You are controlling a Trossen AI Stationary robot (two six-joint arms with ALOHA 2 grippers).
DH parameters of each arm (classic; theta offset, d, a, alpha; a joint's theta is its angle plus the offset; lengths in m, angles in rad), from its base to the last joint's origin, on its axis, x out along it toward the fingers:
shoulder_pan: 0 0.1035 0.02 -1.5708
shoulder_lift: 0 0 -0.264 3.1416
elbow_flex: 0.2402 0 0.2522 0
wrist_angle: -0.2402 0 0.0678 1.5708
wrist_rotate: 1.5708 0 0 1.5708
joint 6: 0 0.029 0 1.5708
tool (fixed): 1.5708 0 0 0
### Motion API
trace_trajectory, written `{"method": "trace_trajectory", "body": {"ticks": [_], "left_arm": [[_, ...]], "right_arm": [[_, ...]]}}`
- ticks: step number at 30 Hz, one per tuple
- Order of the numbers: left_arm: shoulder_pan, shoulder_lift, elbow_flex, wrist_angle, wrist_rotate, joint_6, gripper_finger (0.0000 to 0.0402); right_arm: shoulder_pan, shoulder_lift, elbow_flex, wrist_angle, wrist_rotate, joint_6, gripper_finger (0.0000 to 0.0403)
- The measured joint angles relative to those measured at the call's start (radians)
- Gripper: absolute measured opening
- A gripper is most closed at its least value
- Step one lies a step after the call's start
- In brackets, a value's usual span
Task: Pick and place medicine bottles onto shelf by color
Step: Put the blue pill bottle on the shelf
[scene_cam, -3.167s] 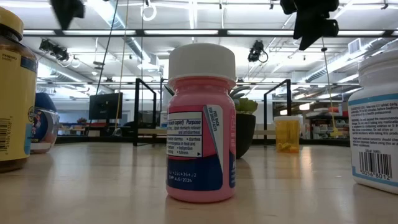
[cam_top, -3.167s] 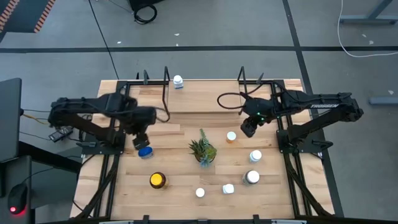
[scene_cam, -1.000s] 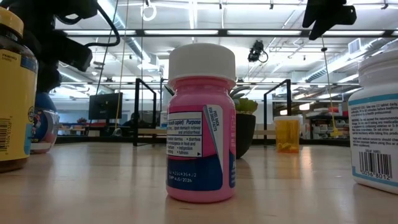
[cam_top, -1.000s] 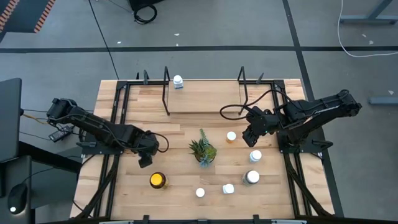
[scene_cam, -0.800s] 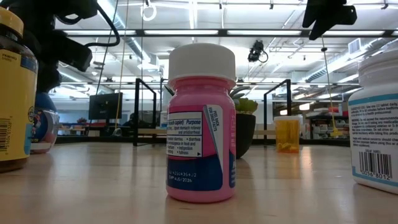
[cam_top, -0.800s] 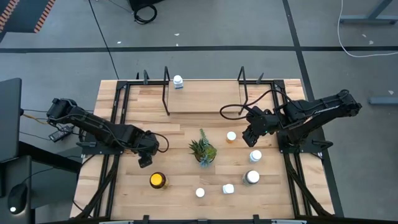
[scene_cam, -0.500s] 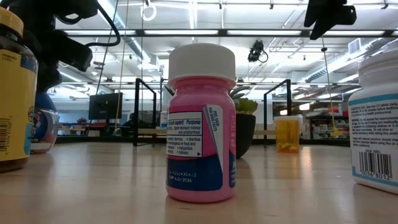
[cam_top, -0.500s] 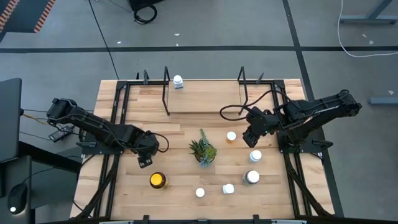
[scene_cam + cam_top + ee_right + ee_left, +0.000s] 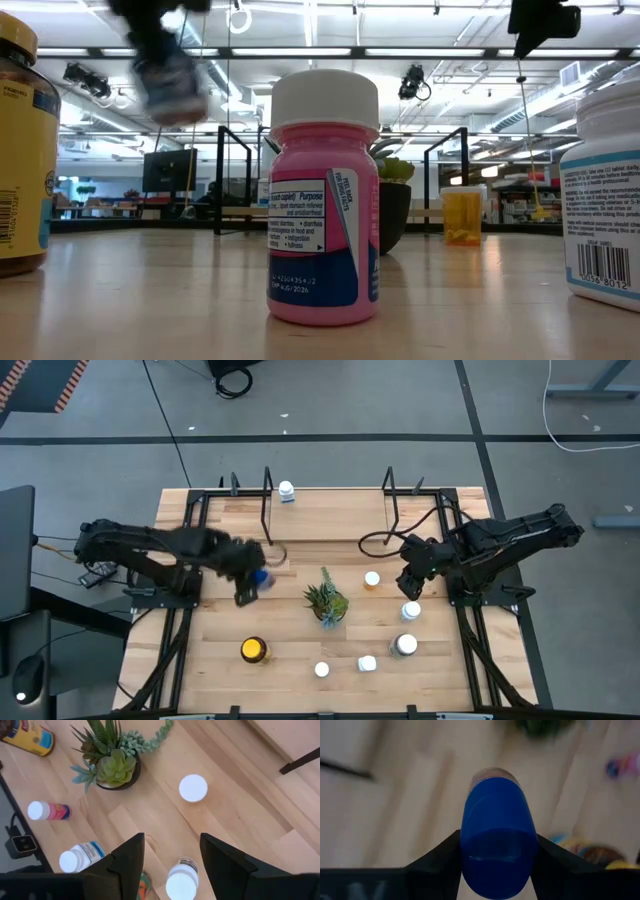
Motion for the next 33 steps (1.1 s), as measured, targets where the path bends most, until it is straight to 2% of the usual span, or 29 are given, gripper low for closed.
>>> {"method": "trace_trajectory", "body": {"ticks": [4,6,12,18,23,29,33], "left_arm": [[0.098,0.082,0.221,-0.119,-0.120,0.145,0.0191],[0.149,0.143,0.323,-0.164,-0.148,0.222,0.0193],[0.281,0.356,0.580,-0.225,-0.148,0.363,0.0193],[0.360,0.553,0.767,-0.257,-0.149,0.462,0.0197],[0.405,0.693,0.839,-0.313,-0.148,0.504,0.0196],[0.458,0.832,0.845,-0.435,-0.147,0.654,0.0199],[0.493,0.871,0.844,-0.410,-0.146,0.674,0.0198]], "right_arm": [[-0.003,-0.041,0.000,-0.005,0.018,-0.042,0.0200],[-0.003,-0.061,0.000,-0.011,0.046,-0.065,0.0200],[-0.003,-0.120,0.000,-0.027,0.107,-0.118,0.0200],[-0.003,-0.156,0.000,-0.031,0.127,-0.165,0.0200],[-0.003,-0.167,0.000,-0.033,0.168,-0.186,0.0200],[-0.003,-0.169,0.000,-0.033,0.226,-0.177,0.0200],[-0.003,-0.169,0.000,-0.033,0.245,-0.159,0.0200]]}}
